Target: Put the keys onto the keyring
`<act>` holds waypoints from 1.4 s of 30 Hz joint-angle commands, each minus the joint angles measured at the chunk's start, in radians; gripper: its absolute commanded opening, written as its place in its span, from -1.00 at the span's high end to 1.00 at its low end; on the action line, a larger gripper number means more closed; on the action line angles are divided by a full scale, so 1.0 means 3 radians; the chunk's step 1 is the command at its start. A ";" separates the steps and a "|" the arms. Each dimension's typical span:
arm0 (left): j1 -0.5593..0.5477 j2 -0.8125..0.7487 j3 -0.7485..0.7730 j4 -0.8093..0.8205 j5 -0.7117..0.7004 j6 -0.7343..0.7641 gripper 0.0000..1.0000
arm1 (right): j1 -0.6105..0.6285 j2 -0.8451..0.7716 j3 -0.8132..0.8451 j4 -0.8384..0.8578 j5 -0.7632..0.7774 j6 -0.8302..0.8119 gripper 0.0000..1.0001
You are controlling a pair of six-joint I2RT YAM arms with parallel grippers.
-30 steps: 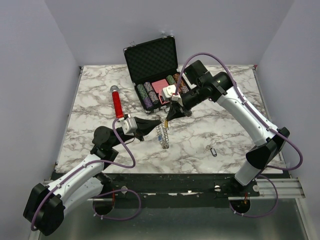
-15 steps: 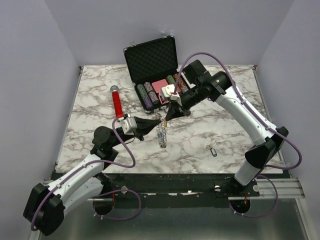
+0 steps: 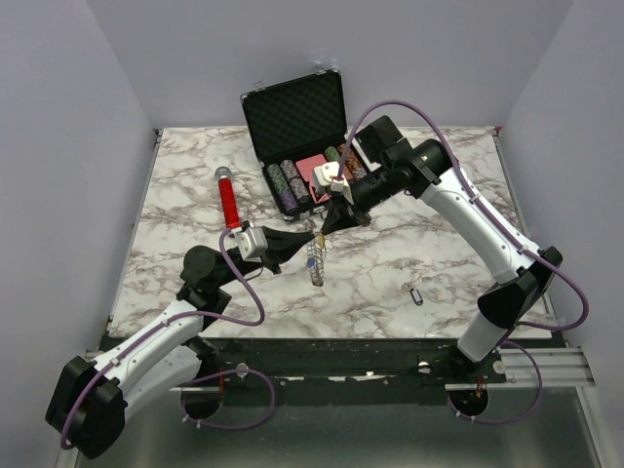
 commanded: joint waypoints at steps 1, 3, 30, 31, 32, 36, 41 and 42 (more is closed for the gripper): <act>-0.0021 -0.0001 0.0010 0.0220 -0.0042 -0.0063 1.00 | 0.0029 0.0015 0.0057 0.0115 0.0021 0.0105 0.99; -0.0021 -0.0001 0.0010 0.0225 -0.0042 -0.0083 1.00 | 0.0029 0.0015 0.0057 0.0120 0.0021 0.0115 0.99; -0.0016 0.0030 0.0041 0.0230 -0.0022 -0.0247 1.00 | 0.0029 -0.0067 -0.0004 0.0135 0.0251 0.0074 0.99; -0.0021 0.0030 0.0041 0.0230 -0.0012 -0.0247 1.00 | 0.0024 -0.0067 0.0001 0.0140 0.0251 0.0079 0.99; -0.0021 0.0030 0.0041 0.0230 -0.0006 -0.0247 1.00 | 0.0024 -0.0062 0.0001 0.0145 0.0251 0.0084 0.99; -0.0016 0.0035 0.0036 0.0230 -0.0022 -0.0247 1.00 | 0.0029 -0.0056 0.0016 0.0135 0.0211 0.0074 0.99; -0.0016 -0.0006 0.0031 0.0179 -0.0139 -0.0191 1.00 | 0.0024 -0.0056 0.0016 0.0059 0.0180 -0.0003 0.99; -0.0016 -0.0011 0.0026 0.0164 -0.0170 -0.0181 1.00 | 0.0029 -0.0056 0.0016 0.0043 0.0170 -0.0023 0.99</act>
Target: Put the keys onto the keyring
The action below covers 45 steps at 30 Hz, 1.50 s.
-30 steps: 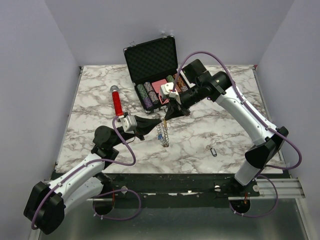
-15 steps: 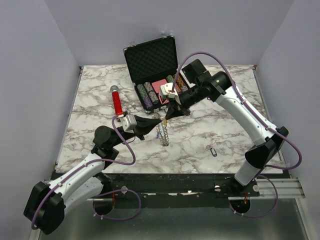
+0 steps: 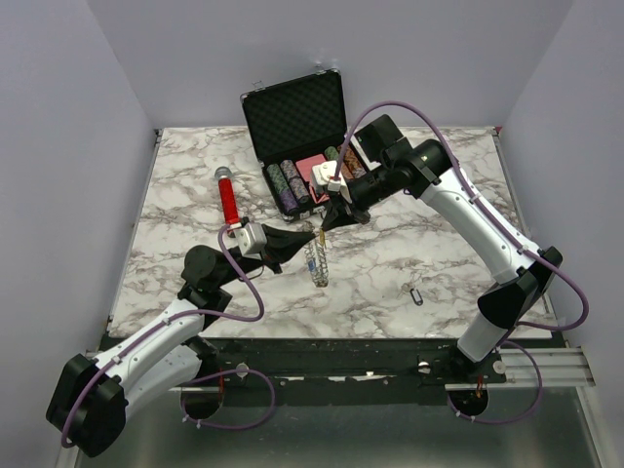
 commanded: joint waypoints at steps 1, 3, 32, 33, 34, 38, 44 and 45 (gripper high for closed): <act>-0.0020 -0.0068 0.0020 0.0108 -0.0163 0.0044 1.00 | 0.0028 -0.0067 0.0017 -0.0064 -0.0008 -0.0107 0.99; -0.0015 -0.0084 0.0020 0.0082 -0.0225 0.0060 1.00 | 0.0028 -0.0062 0.0017 -0.0074 -0.0003 -0.0128 0.99; -0.0020 -0.0058 0.0020 0.0113 -0.0205 0.0029 1.00 | 0.0028 0.0005 0.0089 -0.0059 -0.0141 -0.0087 0.99; -0.0015 -0.0058 0.0020 0.0113 -0.0205 0.0029 1.00 | 0.0023 0.0005 0.0094 -0.0064 -0.0146 -0.0082 0.99; -0.0020 -0.0053 0.0020 0.0108 -0.0205 0.0024 1.00 | 0.0028 0.0015 0.0094 -0.0059 -0.0146 -0.0082 0.99; -0.0015 -0.0053 0.0025 0.0118 -0.0200 0.0019 1.00 | 0.0028 0.0020 0.0109 -0.0053 -0.0167 -0.0077 0.99; -0.0020 -0.0043 0.0020 0.0128 -0.0179 0.0014 1.00 | 0.0023 0.0036 0.0120 -0.0028 -0.0177 -0.0046 0.99; -0.0015 -0.0043 0.0020 0.0133 -0.0184 0.0009 1.00 | 0.0028 0.0046 0.0120 -0.0028 -0.0182 -0.0036 0.99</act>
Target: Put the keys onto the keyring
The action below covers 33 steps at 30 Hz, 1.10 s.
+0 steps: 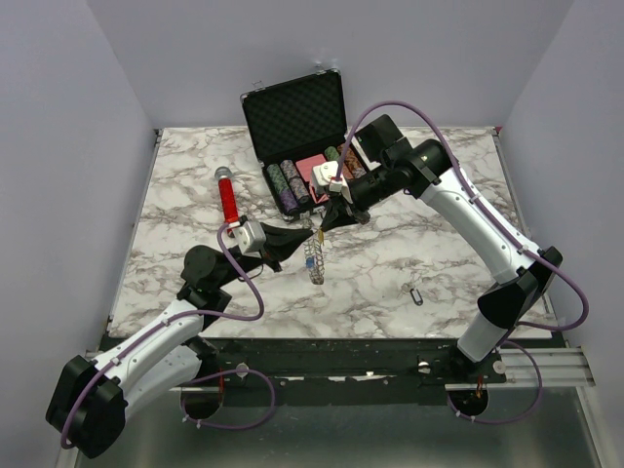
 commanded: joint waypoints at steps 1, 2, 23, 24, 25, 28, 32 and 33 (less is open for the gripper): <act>-0.0020 -0.0015 0.0020 0.0184 -0.0011 -0.0016 1.00 | 0.0028 0.0046 0.0118 -0.0015 -0.0119 0.0049 0.99; -0.0015 -0.0015 0.0020 0.0184 -0.0016 -0.0016 1.00 | 0.0028 0.0041 0.0118 -0.0015 -0.0114 0.0050 0.99; -0.0020 -0.0025 0.0010 0.0204 -0.0022 -0.0031 1.00 | 0.0028 -0.0010 0.0032 0.0016 0.0004 0.0070 0.99; -0.0015 -0.0025 0.0010 0.0204 -0.0016 -0.0031 1.00 | 0.0028 -0.0010 0.0027 0.0016 0.0009 0.0070 0.99; -0.0020 -0.0025 0.0005 0.0204 -0.0016 -0.0036 1.00 | 0.0028 -0.0010 0.0026 0.0016 0.0009 0.0075 0.99; -0.0015 -0.0025 0.0005 0.0204 -0.0021 -0.0026 1.00 | 0.0028 -0.0010 0.0032 0.0021 0.0029 0.0075 0.99; -0.0015 -0.0035 0.0005 0.0199 -0.0027 -0.0016 1.00 | 0.0028 -0.0021 0.0016 0.0031 0.0050 0.0090 0.99; -0.0015 -0.0040 0.0005 0.0199 -0.0027 -0.0010 1.00 | 0.0028 -0.0026 0.0016 0.0031 0.0060 0.0090 0.99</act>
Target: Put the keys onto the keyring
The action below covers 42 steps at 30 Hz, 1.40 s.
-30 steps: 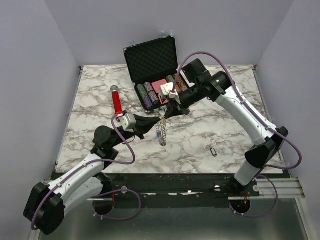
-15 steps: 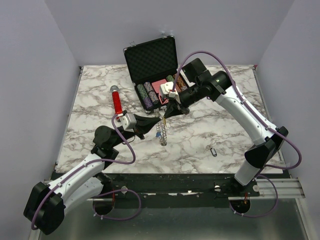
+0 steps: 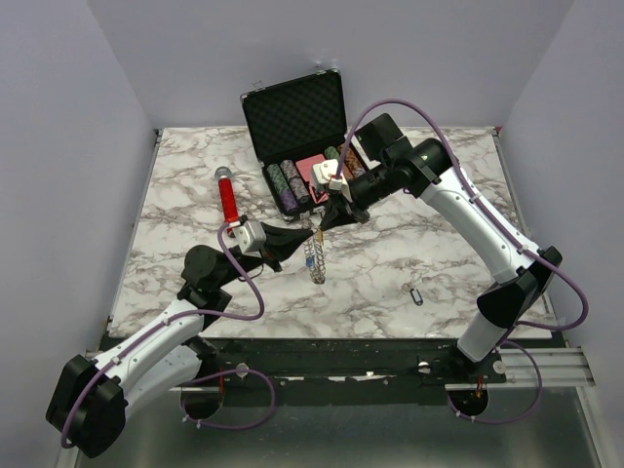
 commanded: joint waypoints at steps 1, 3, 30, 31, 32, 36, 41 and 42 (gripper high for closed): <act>-0.0016 -0.0052 0.0000 0.0190 -0.0027 0.0000 1.00 | 0.0027 -0.0036 -0.0031 0.0028 0.0100 0.0051 0.99; -0.0021 -0.0057 0.0005 0.0190 -0.0032 0.0015 1.00 | 0.0027 -0.0041 -0.0036 0.0028 0.0100 0.0046 0.99; -0.0011 -0.0032 0.0015 0.0206 0.0030 -0.0010 1.00 | 0.0022 0.0010 0.0025 0.0034 0.0028 0.0066 0.99; -0.0016 -0.0031 0.0015 0.0211 0.0040 -0.0021 1.00 | 0.0027 0.0015 0.0030 0.0039 0.0018 0.0071 0.99; -0.0016 -0.0021 0.0015 0.0216 0.0035 -0.0021 1.00 | 0.0027 0.0020 0.0041 0.0034 0.0003 0.0066 0.99; -0.0016 -0.0026 0.0015 0.0211 0.0030 -0.0016 1.00 | 0.0027 0.0020 0.0046 0.0033 -0.0033 0.0077 0.99; -0.0016 -0.0016 0.0015 0.0216 0.0030 -0.0026 1.00 | 0.0027 0.0031 0.0046 0.0028 -0.0079 0.0082 0.99; -0.0011 -0.0011 0.0015 0.0221 0.0030 -0.0026 1.00 | 0.0027 0.0031 0.0046 0.0028 -0.0084 0.0082 0.99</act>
